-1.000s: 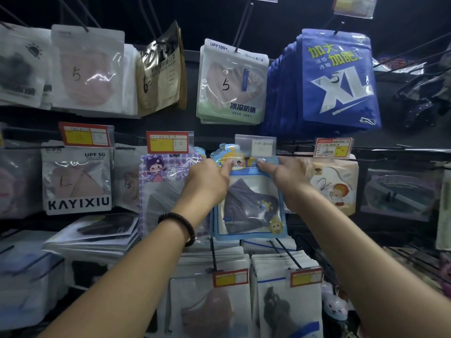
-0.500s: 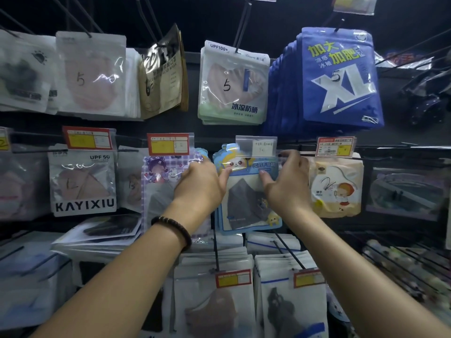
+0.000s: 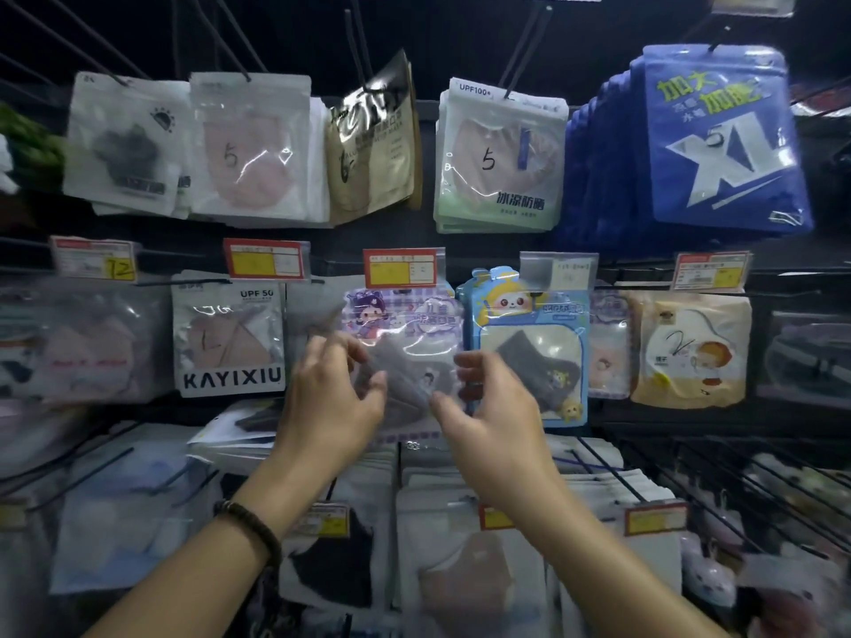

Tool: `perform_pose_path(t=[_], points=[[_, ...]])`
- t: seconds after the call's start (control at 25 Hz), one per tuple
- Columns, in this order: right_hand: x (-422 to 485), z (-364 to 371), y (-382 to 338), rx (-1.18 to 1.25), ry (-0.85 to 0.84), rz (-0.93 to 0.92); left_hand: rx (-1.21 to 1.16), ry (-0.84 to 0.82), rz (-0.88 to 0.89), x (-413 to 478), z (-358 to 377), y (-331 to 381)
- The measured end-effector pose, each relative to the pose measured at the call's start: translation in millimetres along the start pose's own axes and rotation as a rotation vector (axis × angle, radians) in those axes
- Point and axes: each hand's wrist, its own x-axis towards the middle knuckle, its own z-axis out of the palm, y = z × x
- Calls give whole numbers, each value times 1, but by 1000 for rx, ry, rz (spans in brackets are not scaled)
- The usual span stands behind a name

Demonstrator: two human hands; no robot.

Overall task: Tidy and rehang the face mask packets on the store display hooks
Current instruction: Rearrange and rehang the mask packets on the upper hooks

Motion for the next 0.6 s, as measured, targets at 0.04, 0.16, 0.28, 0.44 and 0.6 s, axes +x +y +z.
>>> perform_pose_path(t=[0.04, 0.16, 0.28, 0.44, 0.6], points=[[2, 1, -4, -5, -18, 57, -1, 18, -2, -2, 1, -6], [9, 7, -10, -3, -38, 184, -81, 5, -37, -3, 4, -14], [10, 15, -15, 8, 5, 262, -217, -54, -102, 5, 8, -16], [14, 24, -22, 28, -15, 367, -286, -157, -145, 11, 8, -16], [14, 33, -25, 19, -22, 368, -311, -207, -185, 13, 3, -14]])
